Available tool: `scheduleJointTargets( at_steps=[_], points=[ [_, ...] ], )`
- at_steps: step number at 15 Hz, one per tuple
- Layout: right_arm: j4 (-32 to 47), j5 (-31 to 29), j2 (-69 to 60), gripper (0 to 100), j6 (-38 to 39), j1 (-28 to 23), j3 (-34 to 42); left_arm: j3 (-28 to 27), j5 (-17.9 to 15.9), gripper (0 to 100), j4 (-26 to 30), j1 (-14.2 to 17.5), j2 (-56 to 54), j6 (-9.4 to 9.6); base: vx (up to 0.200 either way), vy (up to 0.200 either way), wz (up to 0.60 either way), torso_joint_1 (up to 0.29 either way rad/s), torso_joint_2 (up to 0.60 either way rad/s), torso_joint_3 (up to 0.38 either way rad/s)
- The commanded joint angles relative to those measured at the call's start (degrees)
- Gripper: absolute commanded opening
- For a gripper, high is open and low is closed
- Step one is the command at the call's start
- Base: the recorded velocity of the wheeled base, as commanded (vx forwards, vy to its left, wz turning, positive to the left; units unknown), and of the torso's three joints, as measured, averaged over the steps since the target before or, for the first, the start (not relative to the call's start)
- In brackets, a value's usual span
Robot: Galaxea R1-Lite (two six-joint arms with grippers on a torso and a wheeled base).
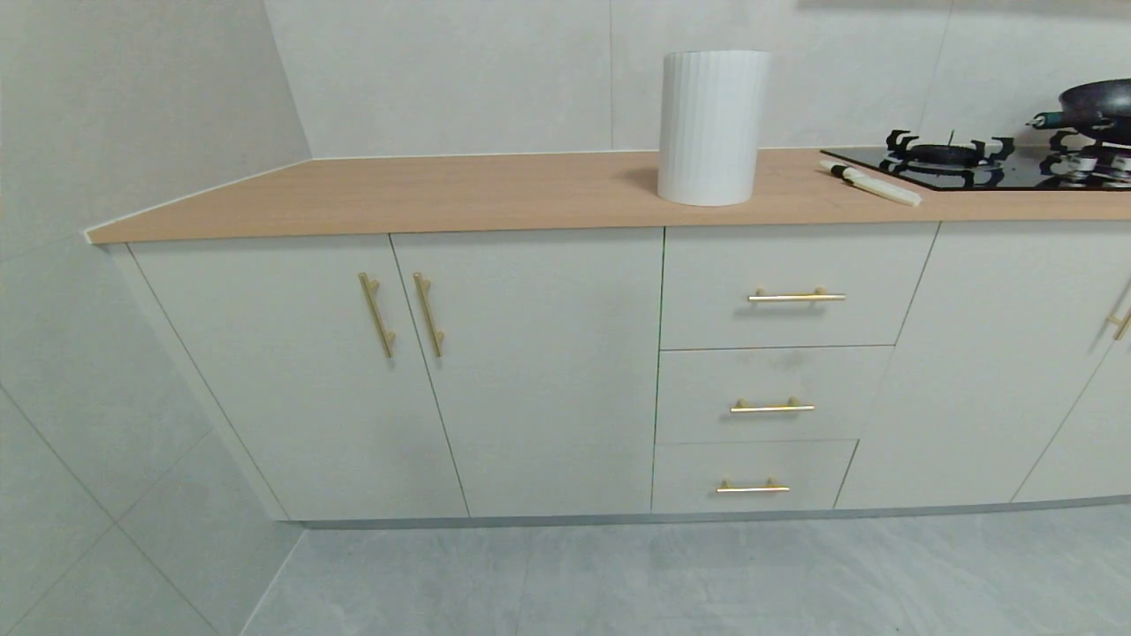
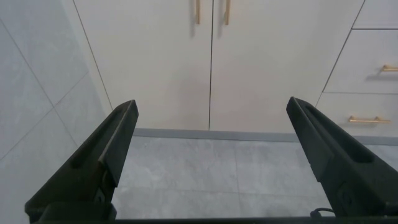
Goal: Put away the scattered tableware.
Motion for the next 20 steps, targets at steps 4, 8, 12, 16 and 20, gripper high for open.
scheduleJointTargets(
  at_steps=[4, 8, 12, 16, 20],
  points=[
    [-0.01, -0.13, 0.20, 100, 0.16, 0.00, 0.00, 0.00, 0.01, 100, -0.02, 0.01, 0.02, -0.04, 0.200, 0.000, 0.00, 0.004, 0.00, 0.004],
    [-0.01, -0.13, 0.20, 100, 0.16, 0.00, 0.00, 0.00, 0.10, 100, -0.02, 0.01, 0.02, -0.04, 0.200, 0.000, 0.00, 0.004, 0.00, 0.002],
    [-0.01, -0.13, 0.20, 100, 0.24, 0.00, 0.00, 0.00, 0.01, 100, -0.02, 0.01, 0.02, -0.04, 0.200, 0.000, 0.00, 0.000, 0.00, 0.001],
    [-0.01, -0.13, 0.20, 100, 0.24, 0.00, 0.00, 0.00, 0.01, 100, -0.02, 0.01, 0.02, -0.04, 0.200, 0.000, 0.00, 0.004, 0.00, -0.001],
    [-0.01, -0.13, 0.20, 100, 0.24, 0.00, 0.00, 0.00, 0.01, 100, -0.02, 0.01, 0.02, -0.04, 0.200, 0.000, 0.00, 0.006, 0.00, 0.004]
  ],
)
